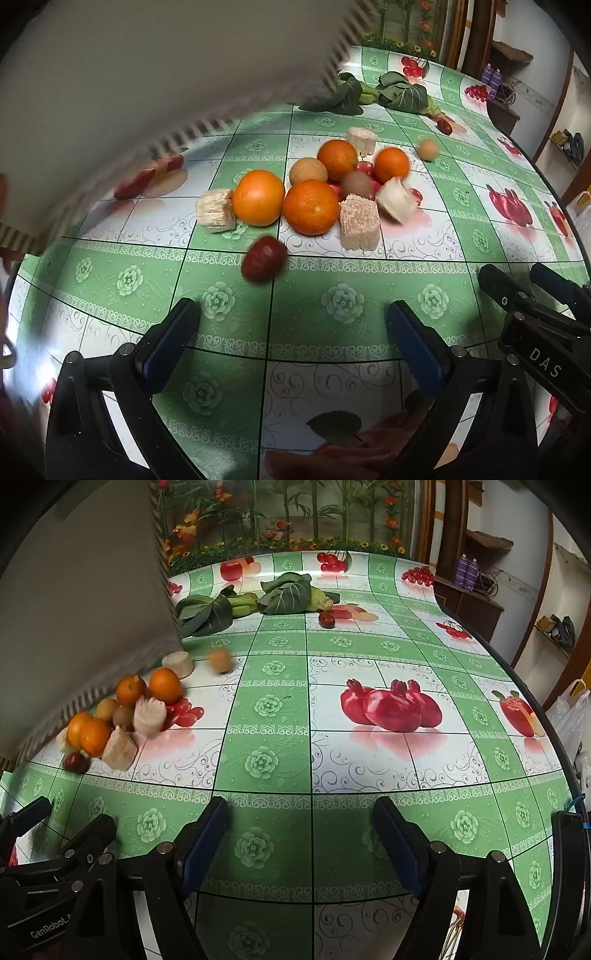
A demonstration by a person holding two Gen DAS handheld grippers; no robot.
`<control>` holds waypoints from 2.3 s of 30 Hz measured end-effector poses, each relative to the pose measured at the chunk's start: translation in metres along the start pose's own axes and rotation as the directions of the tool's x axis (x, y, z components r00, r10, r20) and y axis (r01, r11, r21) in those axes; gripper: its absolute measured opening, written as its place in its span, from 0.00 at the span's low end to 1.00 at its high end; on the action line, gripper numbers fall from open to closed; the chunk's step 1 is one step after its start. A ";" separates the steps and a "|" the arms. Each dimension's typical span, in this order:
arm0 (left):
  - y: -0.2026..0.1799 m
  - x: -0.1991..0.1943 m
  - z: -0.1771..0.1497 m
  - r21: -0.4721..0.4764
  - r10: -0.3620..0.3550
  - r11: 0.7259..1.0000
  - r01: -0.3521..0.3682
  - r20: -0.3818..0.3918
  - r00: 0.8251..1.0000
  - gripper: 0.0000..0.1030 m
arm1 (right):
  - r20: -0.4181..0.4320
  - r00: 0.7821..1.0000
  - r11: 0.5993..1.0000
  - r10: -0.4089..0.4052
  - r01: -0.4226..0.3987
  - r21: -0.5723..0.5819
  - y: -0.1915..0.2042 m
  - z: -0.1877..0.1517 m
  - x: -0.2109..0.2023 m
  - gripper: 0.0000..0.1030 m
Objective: Organize fruits
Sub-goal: 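Move the left tool toward the red jujube while the right tool approaches a beige cube, then close the left tool on the red jujube while the right tool grasps a beige cube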
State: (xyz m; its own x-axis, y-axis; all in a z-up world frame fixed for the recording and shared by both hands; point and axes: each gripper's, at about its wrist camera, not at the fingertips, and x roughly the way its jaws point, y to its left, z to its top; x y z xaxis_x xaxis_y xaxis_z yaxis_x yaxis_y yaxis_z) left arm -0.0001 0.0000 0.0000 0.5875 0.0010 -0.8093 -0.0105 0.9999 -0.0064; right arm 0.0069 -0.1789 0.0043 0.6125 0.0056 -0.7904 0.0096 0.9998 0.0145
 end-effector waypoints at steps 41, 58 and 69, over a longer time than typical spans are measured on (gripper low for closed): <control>0.000 0.000 0.000 -0.001 -0.001 1.000 0.001 -0.004 1.000 1.00 | -0.013 1.000 1.000 0.022 -0.022 -0.022 0.007 0.005 0.007 0.90; 0.017 -0.016 -0.012 0.012 -0.106 0.994 0.107 -0.030 0.994 0.99 | -0.021 0.981 0.981 0.191 -0.192 -0.037 -0.007 0.003 -0.007 0.62; 0.036 -0.042 -0.013 -0.007 -0.090 0.996 0.090 0.002 0.996 0.98 | 0.004 0.951 0.942 0.308 -0.304 -0.143 0.015 -0.002 -0.031 0.52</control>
State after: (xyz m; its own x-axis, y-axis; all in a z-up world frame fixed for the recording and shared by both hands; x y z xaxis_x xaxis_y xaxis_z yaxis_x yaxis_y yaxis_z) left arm -0.0358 0.0355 0.0264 0.5874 -0.0893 -0.8043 0.0373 0.9958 -0.0834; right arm -0.0137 -0.1636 0.0278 0.5890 0.3133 -0.7449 -0.2905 0.9423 0.1666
